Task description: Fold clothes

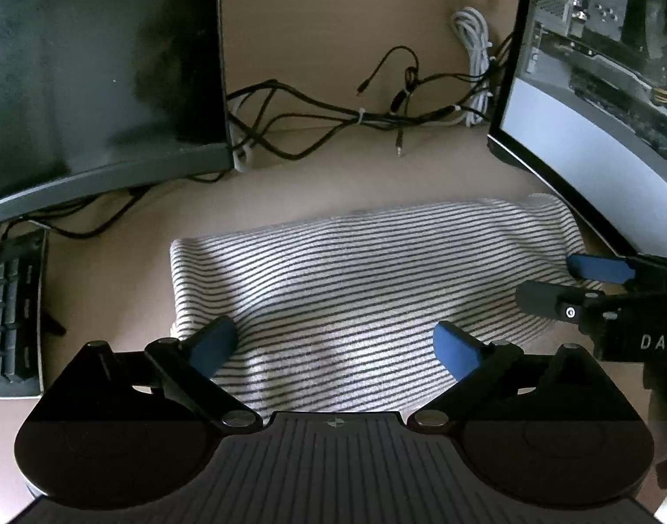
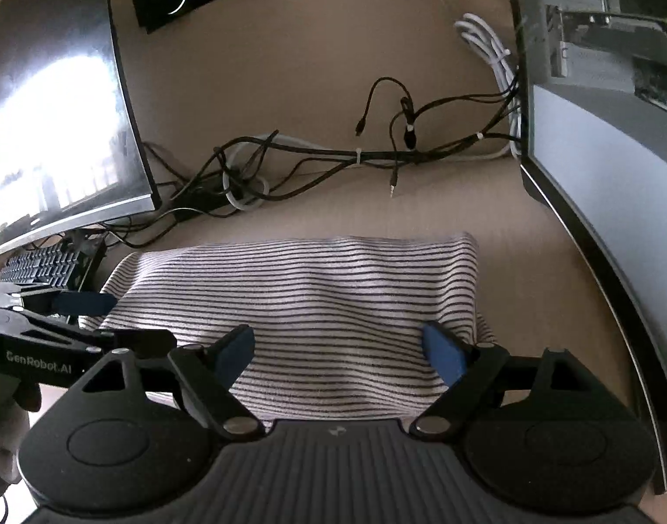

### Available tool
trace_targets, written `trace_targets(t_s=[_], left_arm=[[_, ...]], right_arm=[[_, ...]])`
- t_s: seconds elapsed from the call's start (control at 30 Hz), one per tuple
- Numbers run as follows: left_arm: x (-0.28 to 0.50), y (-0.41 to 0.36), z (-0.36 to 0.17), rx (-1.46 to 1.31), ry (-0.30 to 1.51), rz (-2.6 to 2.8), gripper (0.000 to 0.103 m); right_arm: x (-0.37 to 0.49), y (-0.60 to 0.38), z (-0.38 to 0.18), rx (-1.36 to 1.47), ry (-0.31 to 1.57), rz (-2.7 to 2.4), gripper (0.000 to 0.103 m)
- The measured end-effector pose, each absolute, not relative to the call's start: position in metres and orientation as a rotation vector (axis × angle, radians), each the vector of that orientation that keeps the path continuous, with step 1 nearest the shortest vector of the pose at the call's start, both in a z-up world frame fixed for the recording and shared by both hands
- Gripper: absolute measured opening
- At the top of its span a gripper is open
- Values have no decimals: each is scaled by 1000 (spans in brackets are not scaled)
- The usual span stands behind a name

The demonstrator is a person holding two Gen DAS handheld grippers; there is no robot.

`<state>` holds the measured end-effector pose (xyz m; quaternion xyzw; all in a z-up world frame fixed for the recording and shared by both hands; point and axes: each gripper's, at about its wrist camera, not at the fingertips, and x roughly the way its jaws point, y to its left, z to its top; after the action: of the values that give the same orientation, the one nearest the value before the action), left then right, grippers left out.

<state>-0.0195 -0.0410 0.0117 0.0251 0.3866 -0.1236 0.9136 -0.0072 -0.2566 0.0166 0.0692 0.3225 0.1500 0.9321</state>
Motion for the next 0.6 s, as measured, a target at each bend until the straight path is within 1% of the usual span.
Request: trace_targets(t_s=[0.1,0.13,0.23,0.33,0.43,0.5,0.6], left_arm=[[-19,-42,11,58,795,-266,100],[-19,-42,10,62,791,-271,100],[-20,-41,6,71,768,-286,102],[-23,-36,1,62,730,-300,103],[-27,-32,-3,58,687,-311,103],[-32,-34,-5,87,662,-314,103],[-41,-40,-9,161,621,-313,103]], right_arm=[[-10,-252,13,126,651,289,86],[-12,-249,12,113,645,280,89],[-18,-235,7,49,641,278,103],[-23,-218,0,-74,630,240,103],[-25,-214,-1,-89,619,214,103],[-26,-211,-1,-103,617,203,103],[-28,-201,-5,-195,629,191,103]])
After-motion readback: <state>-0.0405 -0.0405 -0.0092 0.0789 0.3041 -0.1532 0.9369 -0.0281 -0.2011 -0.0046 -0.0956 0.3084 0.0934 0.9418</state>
